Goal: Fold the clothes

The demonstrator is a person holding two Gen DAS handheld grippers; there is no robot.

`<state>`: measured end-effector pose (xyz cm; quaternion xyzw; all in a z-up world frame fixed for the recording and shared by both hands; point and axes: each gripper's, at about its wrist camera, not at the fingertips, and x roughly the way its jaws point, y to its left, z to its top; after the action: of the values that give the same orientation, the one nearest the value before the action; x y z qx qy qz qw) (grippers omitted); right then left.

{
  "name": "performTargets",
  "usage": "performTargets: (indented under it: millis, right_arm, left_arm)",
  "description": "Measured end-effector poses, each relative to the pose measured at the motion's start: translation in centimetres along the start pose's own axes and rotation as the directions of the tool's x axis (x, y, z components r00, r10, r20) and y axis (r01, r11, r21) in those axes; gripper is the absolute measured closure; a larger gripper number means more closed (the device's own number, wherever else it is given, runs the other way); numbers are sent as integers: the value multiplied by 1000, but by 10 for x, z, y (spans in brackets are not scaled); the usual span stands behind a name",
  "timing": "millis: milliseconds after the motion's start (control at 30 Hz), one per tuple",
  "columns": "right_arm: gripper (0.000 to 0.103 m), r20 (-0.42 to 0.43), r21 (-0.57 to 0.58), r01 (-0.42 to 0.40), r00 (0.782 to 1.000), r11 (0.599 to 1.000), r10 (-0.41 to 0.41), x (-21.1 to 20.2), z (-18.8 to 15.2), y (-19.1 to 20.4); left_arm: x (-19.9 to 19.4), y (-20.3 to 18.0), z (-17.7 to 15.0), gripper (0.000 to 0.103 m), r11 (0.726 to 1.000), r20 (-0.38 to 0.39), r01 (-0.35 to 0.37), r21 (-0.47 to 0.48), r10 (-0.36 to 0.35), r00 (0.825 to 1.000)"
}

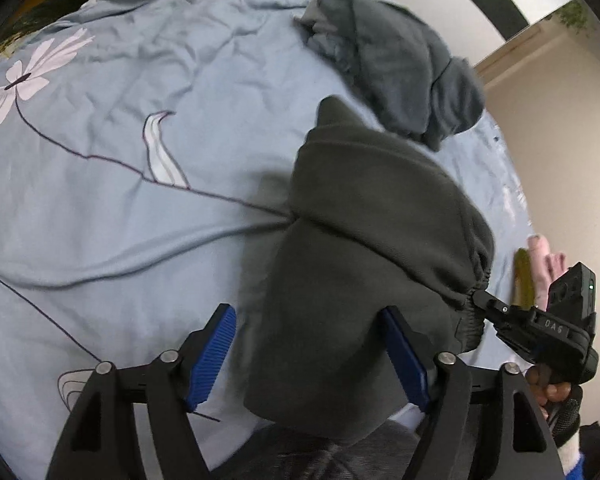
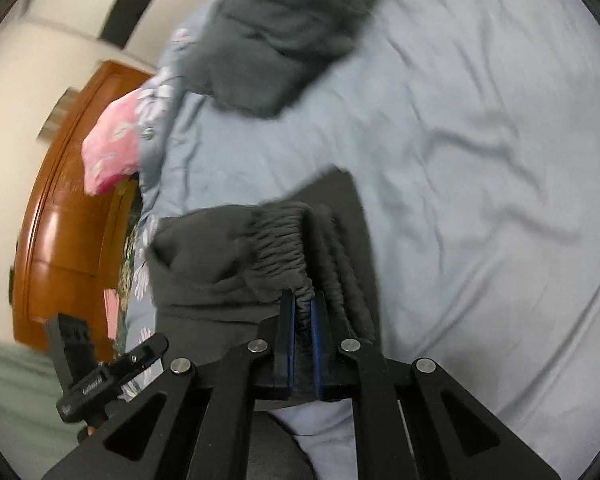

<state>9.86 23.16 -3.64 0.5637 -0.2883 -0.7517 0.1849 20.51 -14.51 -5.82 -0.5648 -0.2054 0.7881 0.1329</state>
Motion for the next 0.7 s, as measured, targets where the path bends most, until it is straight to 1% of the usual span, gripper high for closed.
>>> performTargets:
  millis: [67, 167, 267, 300, 367, 467, 533, 700]
  right_arm:
    - [96, 0, 30, -6, 1000, 1000, 6, 6, 1, -5]
    - [95, -5, 20, 6, 1000, 1000, -6, 7, 4, 0]
    - [94, -7, -27, 20, 1000, 999, -20, -3, 3, 12]
    - [91, -8, -42, 21, 1000, 999, -21, -6, 3, 15]
    - [91, -1, -74, 41, 999, 996, -41, -15, 0, 18]
    - [90, 39, -136, 102, 994, 985, -98, -33, -3, 29]
    - [90, 55, -157, 101, 994, 982, -94, -41, -4, 36]
    - [90, 32, -199, 34, 999, 979, -28, -35, -7, 54]
  left_arm:
    - [2, 6, 1, 22, 1000, -4, 6, -10, -7, 1000]
    - [-2, 4, 4, 22, 1000, 5, 0, 0, 0, 1000]
    - [-12, -2, 5, 23, 1000, 30, 11, 29, -12, 999]
    - [-16, -3, 5, 23, 999, 39, 18, 36, -19, 999]
    - [-24, -4, 7, 23, 999, 61, 16, 50, -19, 998]
    - [-32, -6, 17, 23, 997, 94, 2, 82, -10, 996]
    - [-34, -6, 28, 23, 993, 108, -19, 113, 7, 994]
    - [-29, 0, 59, 24, 996, 109, 14, 88, -23, 994]
